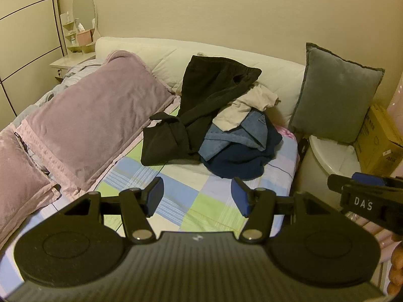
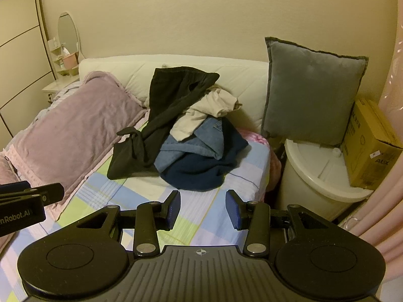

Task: Fold clothes
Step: 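Move both grippers toward the clothes pile on the bed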

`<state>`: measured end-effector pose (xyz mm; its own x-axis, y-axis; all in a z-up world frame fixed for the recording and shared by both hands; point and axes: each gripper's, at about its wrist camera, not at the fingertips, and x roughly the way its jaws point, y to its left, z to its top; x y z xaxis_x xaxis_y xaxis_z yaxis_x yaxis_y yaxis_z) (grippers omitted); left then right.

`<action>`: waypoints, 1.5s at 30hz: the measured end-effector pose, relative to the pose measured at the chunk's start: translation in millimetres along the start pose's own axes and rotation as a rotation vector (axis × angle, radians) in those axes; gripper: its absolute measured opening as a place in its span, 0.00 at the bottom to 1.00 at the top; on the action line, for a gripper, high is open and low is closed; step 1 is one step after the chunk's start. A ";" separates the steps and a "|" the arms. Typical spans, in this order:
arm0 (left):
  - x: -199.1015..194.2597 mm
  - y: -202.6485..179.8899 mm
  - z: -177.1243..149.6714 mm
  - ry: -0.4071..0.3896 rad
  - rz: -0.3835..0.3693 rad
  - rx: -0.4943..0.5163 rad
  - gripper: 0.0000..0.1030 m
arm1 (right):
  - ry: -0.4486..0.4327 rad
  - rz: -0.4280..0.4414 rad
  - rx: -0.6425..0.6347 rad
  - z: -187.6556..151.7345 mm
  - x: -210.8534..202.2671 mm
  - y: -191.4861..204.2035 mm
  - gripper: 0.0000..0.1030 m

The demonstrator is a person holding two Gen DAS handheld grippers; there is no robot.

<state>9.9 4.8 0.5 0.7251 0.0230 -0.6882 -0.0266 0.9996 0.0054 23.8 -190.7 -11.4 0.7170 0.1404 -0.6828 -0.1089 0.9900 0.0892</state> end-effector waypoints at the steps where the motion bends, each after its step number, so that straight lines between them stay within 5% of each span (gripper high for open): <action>1: 0.2 -0.3 0.4 -0.001 0.000 -0.001 0.54 | -0.002 -0.001 0.002 0.2 -0.2 -0.3 0.42; 45: 29.9 28.7 12.5 0.027 -0.009 -0.083 0.54 | 0.001 -0.021 -0.025 21.3 16.7 15.6 0.42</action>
<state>39.4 34.3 -10.8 0.7070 0.0126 -0.7071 -0.0779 0.9951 -0.0602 48.8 -172.7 -5.9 0.7184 0.1197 -0.6852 -0.1115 0.9922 0.0565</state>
